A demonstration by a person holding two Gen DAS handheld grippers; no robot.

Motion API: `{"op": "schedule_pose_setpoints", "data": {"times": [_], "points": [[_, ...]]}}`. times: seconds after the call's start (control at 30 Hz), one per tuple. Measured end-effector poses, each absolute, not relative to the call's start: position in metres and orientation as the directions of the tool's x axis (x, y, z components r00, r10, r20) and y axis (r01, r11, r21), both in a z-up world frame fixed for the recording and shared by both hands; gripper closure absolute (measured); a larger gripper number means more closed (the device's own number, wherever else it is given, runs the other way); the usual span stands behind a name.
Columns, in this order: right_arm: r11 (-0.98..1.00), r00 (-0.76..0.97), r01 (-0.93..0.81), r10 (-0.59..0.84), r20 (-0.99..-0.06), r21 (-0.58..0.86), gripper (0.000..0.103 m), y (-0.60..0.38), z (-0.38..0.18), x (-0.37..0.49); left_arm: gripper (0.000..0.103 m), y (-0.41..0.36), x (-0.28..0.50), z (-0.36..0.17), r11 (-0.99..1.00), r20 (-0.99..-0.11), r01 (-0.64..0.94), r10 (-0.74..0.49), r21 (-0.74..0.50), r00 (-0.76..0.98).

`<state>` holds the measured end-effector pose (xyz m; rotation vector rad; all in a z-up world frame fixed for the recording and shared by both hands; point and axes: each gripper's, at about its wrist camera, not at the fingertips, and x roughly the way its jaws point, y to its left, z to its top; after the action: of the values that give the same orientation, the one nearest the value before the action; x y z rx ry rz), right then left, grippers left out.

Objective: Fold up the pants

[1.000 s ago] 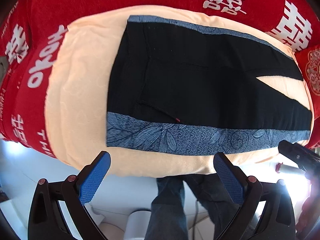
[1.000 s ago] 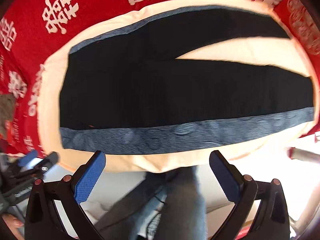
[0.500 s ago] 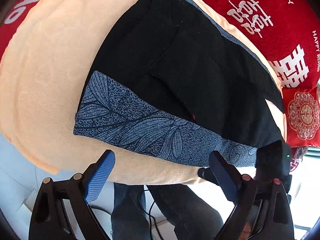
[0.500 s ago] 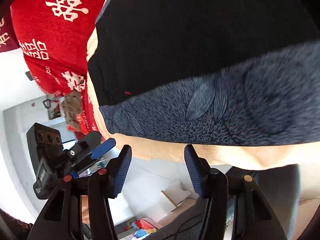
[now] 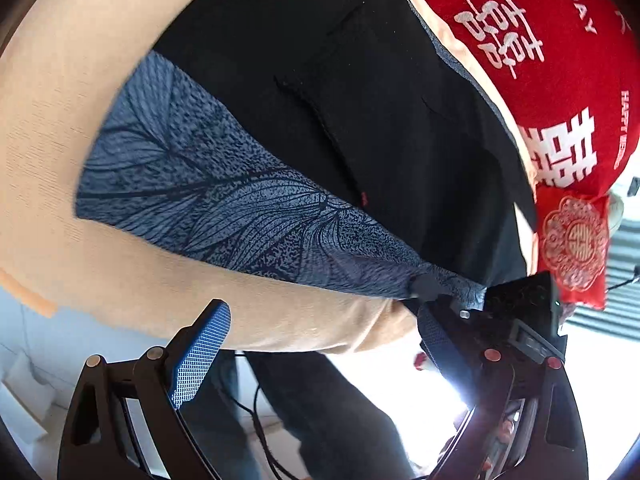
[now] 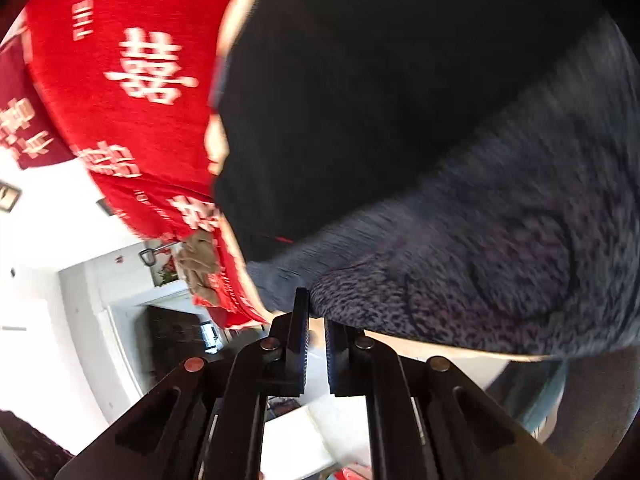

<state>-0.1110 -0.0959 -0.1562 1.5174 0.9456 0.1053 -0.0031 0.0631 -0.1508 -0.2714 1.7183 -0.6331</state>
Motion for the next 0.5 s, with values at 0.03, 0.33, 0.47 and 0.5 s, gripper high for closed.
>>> {"op": "schedule_pose_setpoints", "data": {"times": [0.03, 0.33, 0.47, 0.5], "points": [[0.133, 0.661, 0.469, 0.603, -0.447, 0.873, 0.095, -0.099, -0.149, -0.107, 0.007, 0.062, -0.001, -0.151, 0.823, -0.824, 0.139, -0.511, -0.551, -0.244], [0.177, 0.649, 0.395, 0.641, -0.410, 0.902, 0.094, -0.105, -0.123, -0.104, 0.051, 0.060, 0.026, -0.153, 0.852, -0.846, 0.009, -0.518, -0.523, -0.127], [0.156, 0.637, 0.479, 0.615, -0.465, 0.864, 0.070, -0.117, -0.144, -0.132, 0.068, 0.060, 0.024, -0.144, 0.853, -0.857, 0.106, -0.496, -0.511, -0.139], [0.155, 0.635, 0.503, 0.601, -0.485, 0.850, 0.064, -0.119, -0.147, -0.142, 0.068, 0.060, 0.024, -0.143, 0.848, -0.852, 0.109, -0.502, -0.518, -0.147]]}}
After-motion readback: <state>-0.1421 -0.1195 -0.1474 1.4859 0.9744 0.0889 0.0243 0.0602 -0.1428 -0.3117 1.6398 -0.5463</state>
